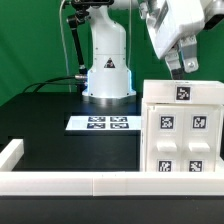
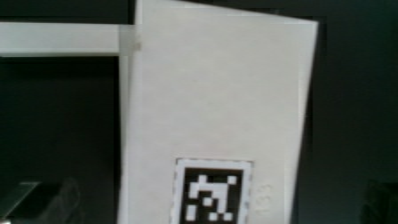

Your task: Assemble cabinet

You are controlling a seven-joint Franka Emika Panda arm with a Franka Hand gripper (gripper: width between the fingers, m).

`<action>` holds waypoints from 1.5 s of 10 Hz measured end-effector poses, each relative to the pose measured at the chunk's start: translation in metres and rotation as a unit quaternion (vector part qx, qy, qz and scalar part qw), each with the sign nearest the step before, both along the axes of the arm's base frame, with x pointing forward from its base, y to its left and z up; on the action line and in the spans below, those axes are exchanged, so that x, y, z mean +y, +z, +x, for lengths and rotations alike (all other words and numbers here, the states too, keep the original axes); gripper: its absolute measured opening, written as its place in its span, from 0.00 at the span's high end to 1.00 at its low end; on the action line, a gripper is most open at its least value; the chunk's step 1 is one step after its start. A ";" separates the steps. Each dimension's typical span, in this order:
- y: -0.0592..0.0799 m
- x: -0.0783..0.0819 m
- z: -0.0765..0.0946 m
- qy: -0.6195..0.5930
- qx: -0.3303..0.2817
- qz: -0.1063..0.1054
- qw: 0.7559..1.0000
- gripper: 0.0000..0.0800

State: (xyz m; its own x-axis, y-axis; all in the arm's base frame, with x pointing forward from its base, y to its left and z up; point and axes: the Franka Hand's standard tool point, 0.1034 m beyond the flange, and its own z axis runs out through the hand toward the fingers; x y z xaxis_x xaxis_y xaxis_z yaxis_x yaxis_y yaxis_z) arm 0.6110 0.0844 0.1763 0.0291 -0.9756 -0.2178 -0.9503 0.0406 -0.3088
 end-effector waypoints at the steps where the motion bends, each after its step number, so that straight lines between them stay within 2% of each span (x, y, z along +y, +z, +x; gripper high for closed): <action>1: 0.008 0.000 0.003 0.004 -0.008 0.000 1.000 0.00; 2: 0.009 0.000 0.004 0.002 -0.010 0.003 1.000 0.00; 4: 0.008 0.001 0.003 0.020 -0.013 -0.003 1.000 0.00; 5: 0.008 0.001 0.003 0.045 -0.018 -0.013 0.999 0.00; 6: 0.008 0.001 0.003 0.139 -0.035 -0.050 0.988 0.00; 8: 0.008 0.002 0.003 0.238 -0.056 -0.081 0.966 0.00; 10: 0.010 0.005 0.006 0.357 -0.079 -0.126 0.922 0.00; 11: 0.010 0.009 0.006 0.397 -0.086 -0.142 0.903 0.00; 15: 0.009 0.006 0.006 0.494 -0.107 -0.175 0.845 0.00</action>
Offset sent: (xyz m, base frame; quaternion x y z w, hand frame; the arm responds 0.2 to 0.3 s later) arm 0.0000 0.0000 0.0000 0.0000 0.0000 0.0000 1.0000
